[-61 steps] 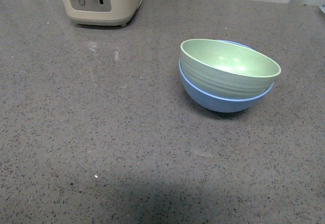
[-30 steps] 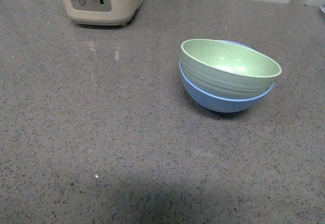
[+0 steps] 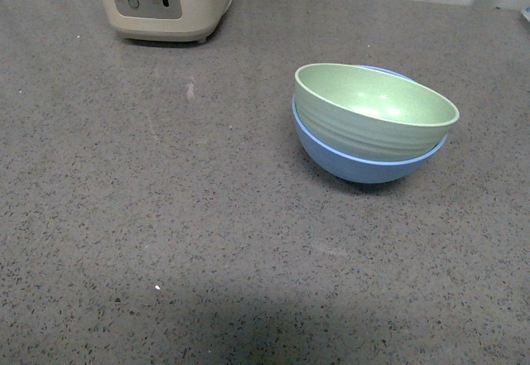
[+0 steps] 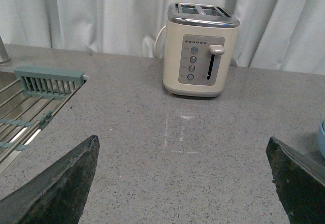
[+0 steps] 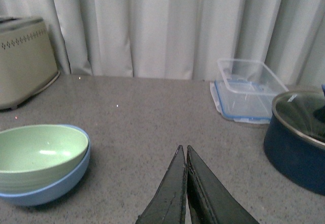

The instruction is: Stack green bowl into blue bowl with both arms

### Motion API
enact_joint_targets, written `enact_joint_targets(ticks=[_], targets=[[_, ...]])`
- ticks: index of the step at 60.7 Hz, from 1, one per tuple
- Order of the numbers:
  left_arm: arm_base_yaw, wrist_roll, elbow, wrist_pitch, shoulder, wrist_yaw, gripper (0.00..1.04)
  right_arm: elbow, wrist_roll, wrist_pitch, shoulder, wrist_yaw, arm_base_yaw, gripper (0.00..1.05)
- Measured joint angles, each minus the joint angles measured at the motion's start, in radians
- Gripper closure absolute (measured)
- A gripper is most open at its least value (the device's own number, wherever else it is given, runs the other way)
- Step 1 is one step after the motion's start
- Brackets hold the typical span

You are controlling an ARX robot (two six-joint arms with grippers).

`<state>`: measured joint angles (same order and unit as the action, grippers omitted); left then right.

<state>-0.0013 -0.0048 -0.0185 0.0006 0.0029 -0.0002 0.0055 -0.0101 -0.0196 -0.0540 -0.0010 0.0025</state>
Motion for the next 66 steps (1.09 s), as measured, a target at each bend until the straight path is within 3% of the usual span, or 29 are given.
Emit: enact_joint_targets(ticks=[8,10,16,37,66], targets=[[0.000,0.000,0.000,0.000,0.000,0.000,0.06,0.000,-0.001,0.015,0.050,-0.002,0.000,1.03],[0.000,0.000,0.000,0.000,0.000,0.000,0.06,0.000,-0.001,0.016,0.050,-0.001,0.000,0.99],[0.000,0.000,0.000,0.000,0.000,0.000,0.06,0.000,0.000,0.019,0.047,0.000,0.000,0.83],[0.000,0.000,0.000,0.000,0.000,0.000,0.06,0.000,0.001,0.020,0.048,0.000,0.000,0.07],[0.000,0.000,0.000,0.000,0.000,0.000,0.06,0.000,0.001,0.020,0.050,0.000,0.000,0.09]])
